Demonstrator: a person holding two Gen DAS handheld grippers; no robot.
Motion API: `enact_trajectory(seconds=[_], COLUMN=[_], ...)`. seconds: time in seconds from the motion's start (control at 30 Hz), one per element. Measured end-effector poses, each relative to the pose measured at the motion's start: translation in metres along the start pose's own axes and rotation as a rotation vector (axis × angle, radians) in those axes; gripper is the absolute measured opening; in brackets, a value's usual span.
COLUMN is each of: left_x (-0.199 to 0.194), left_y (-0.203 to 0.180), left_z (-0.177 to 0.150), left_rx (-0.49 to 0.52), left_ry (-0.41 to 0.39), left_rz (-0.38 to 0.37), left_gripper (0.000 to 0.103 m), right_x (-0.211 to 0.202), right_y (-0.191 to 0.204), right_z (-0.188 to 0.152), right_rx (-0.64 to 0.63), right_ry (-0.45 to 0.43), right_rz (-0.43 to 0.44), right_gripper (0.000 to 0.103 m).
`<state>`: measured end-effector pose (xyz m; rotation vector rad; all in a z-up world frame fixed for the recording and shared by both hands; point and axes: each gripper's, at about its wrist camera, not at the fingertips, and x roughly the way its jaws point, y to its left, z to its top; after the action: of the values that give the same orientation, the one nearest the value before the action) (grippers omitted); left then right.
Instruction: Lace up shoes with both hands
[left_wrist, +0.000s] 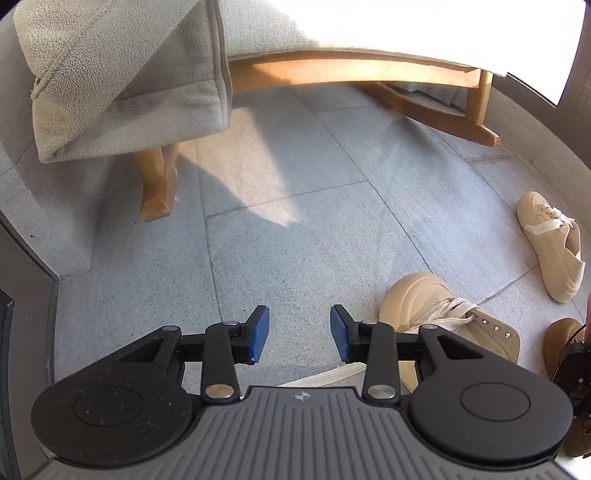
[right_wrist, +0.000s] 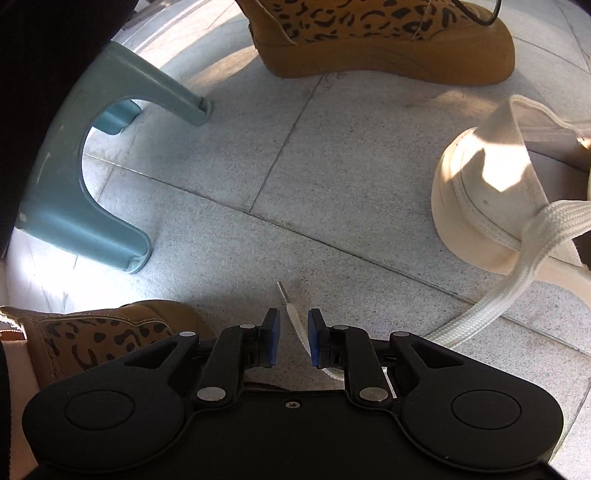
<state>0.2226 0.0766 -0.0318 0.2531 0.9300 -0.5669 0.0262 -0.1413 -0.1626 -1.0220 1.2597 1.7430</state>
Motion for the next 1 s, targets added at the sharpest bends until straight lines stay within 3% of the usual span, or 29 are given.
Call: enact_trajectory(seconds=[0.27, 0.43, 0.6, 0.73, 1.0], left_x=[-0.001, -0.002, -0.009, -0.005, 0.004], left_y=[-0.006, -0.01, -0.032, -0.055, -0.117], left_z=[-0.002, -0.001, -0.004, -0.008, -0.02], left_rx=[0.008, 0.044, 0.168, 0.256, 0.525], left_ry=[0.005, -0.003, -0.012, 0.03, 0.115], left_rz=[-0.023, -0.054, -0.205, -0.313, -0.456], left_gripper=[0.035, 0.035, 0.035, 0.035, 0.035], right_x=[0.005, -0.001, -0.04, -0.072, -0.108], right_y=[0.005, 0.002, -0.018, -0.03, -0.039], right_z=[-0.001, -0.002, -0.016, -0.03, -0.03], right_rx=[-0.048, 0.013, 0.214, 0.33, 0.349], right_ry=[0.03, -0.023, -0.174, -0.269, -0.304], right_rz=[-0.063, -0.085, -0.052, -0.093, -0.247], right_gripper=[0.003, 0.0, 0.0, 0.0, 0.0])
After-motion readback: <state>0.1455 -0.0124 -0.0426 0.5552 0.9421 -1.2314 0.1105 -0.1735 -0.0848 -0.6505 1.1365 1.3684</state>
